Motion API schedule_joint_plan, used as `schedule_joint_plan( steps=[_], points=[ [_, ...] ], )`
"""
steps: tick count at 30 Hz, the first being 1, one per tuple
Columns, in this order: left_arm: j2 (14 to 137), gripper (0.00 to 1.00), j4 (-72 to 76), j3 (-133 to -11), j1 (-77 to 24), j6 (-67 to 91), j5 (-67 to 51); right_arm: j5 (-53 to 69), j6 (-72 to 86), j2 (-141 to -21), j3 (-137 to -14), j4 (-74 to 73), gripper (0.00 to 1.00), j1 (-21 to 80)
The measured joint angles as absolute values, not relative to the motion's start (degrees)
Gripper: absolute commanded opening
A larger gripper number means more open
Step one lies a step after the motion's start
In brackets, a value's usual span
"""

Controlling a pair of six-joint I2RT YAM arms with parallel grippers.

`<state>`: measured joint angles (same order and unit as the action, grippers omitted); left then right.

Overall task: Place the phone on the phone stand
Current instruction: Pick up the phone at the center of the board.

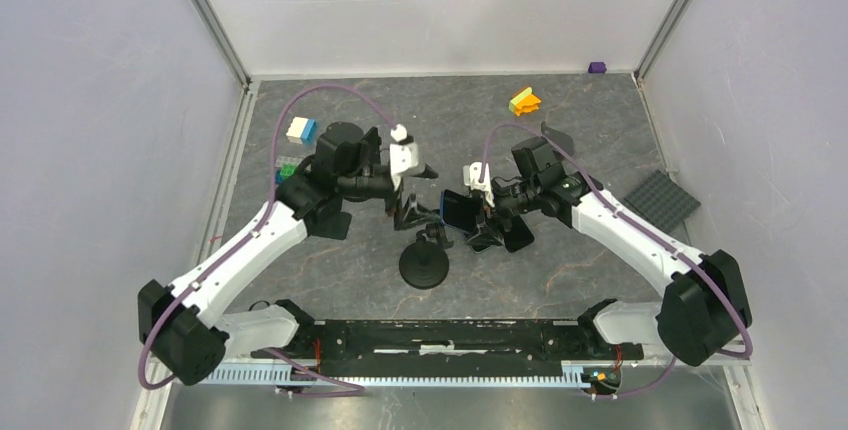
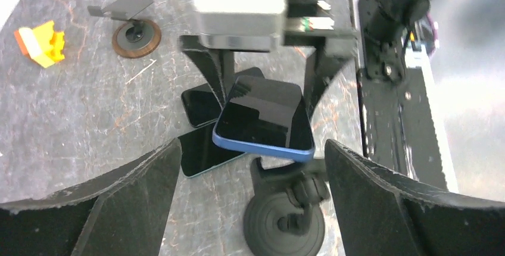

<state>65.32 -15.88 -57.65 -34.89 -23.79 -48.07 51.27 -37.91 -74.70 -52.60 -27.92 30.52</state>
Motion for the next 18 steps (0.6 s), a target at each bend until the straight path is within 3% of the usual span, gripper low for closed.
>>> schedule_joint_plan(
  steps=[10, 18],
  points=[
    [74.3, 0.77, -7.9, -64.2, -34.6, 8.2, -38.7, 36.0, -31.8, -72.0, -56.6, -24.3, 0.0, 30.5],
    [83.0, 0.57, -6.9, -71.0, -34.3, 23.7, -37.0, 30.5, -29.8, -71.6, -57.2, -23.6, 0.0, 30.5]
  ],
)
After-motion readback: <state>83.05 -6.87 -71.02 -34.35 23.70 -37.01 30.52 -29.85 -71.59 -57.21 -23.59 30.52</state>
